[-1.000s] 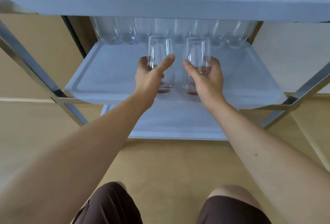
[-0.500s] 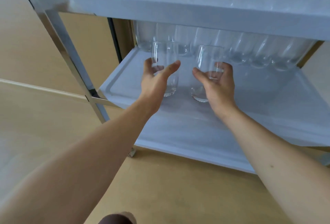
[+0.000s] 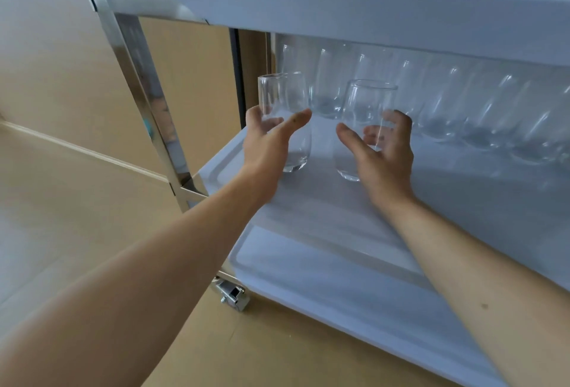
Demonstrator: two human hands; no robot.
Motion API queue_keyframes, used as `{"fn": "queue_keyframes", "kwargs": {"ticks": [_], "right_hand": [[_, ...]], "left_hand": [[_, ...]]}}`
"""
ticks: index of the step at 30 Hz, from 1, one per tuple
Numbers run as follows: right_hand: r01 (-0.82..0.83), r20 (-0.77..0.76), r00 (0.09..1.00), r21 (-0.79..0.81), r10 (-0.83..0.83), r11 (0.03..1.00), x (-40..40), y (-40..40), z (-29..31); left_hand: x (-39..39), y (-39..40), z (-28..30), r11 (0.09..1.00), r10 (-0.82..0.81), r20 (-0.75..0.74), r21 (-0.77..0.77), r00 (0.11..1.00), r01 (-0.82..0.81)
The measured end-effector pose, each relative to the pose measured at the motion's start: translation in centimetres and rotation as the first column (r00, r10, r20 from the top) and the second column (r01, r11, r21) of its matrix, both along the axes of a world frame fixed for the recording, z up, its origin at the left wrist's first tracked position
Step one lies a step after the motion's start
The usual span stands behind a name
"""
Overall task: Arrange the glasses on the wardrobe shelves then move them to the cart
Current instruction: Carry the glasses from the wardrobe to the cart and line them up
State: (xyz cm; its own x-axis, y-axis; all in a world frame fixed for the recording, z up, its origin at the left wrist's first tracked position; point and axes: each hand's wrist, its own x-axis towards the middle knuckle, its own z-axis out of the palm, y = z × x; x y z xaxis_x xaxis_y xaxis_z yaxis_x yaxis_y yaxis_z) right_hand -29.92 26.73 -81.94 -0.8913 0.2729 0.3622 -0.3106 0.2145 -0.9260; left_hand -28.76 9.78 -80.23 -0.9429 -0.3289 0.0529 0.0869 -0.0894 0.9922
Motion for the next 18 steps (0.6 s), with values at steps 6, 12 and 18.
{"fn": "queue_keyframes", "kwargs": {"ticks": [6,12,18], "right_hand": [[0.013,-0.016,1.0,-0.065,-0.014,0.998,-0.4,0.5,-0.7],[-0.017,-0.074,0.997,-0.024,0.015,1.0,-0.3,-0.1,-0.8],[-0.029,-0.09,0.995,0.013,0.03,0.999,-0.3,-0.2,-0.8]], "left_hand": [[-4.2,-0.6,0.5,0.998,0.042,-0.055,-0.032,0.998,-0.044],[-8.3,-1.3,0.0,0.994,0.072,-0.079,-0.077,0.994,-0.078],[-10.9,-1.4,-1.0,0.99,0.091,-0.119,-0.093,0.989,-0.102]]}}
